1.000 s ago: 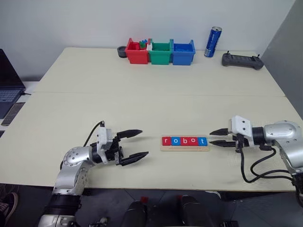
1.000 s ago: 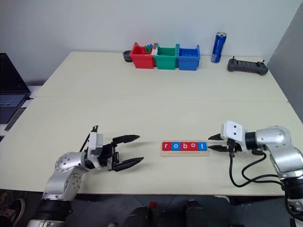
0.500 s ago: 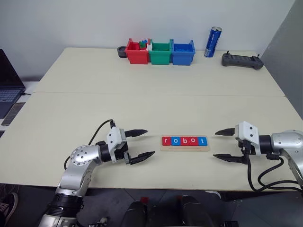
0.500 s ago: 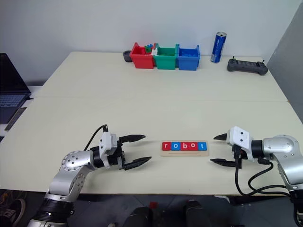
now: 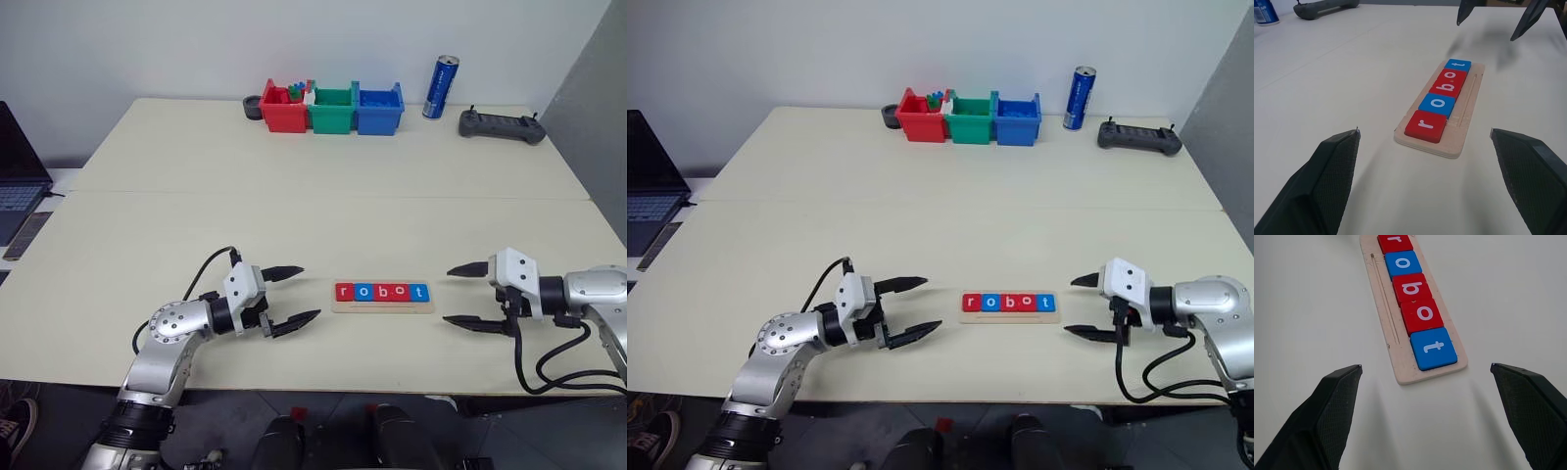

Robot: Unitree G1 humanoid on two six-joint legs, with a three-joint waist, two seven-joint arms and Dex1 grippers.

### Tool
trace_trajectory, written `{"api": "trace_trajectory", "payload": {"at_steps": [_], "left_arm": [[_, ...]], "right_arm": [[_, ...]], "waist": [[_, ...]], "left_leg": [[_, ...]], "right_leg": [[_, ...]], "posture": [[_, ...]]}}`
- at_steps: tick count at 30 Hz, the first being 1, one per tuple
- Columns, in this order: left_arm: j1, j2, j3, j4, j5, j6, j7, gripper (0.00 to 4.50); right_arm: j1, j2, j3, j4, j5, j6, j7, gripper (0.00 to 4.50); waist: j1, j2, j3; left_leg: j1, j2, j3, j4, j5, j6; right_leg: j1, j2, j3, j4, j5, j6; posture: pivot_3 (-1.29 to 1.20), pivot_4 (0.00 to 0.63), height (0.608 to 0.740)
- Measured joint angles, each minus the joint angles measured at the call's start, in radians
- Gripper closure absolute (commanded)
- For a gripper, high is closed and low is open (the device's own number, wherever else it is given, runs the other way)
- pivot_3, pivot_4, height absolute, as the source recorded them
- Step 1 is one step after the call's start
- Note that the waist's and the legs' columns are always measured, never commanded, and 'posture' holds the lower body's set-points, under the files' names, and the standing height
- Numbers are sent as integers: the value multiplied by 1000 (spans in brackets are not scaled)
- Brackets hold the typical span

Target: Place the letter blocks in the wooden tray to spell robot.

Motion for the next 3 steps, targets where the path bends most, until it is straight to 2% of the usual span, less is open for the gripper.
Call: {"api": "trace_trajectory", "payload": {"at_steps": [3], "left_arm": [[-2, -1, -5, 0, -9, 0, -17, 0]], "right_arm": [[0, 0, 0, 3, 0, -1, 0, 23]], "waist": [[0, 0, 0]], "left_leg": [[0, 0, 0, 0, 0, 0]], "right_leg": [[0, 0, 0, 0, 0, 0]], "posture": [[0, 150, 740]]}}
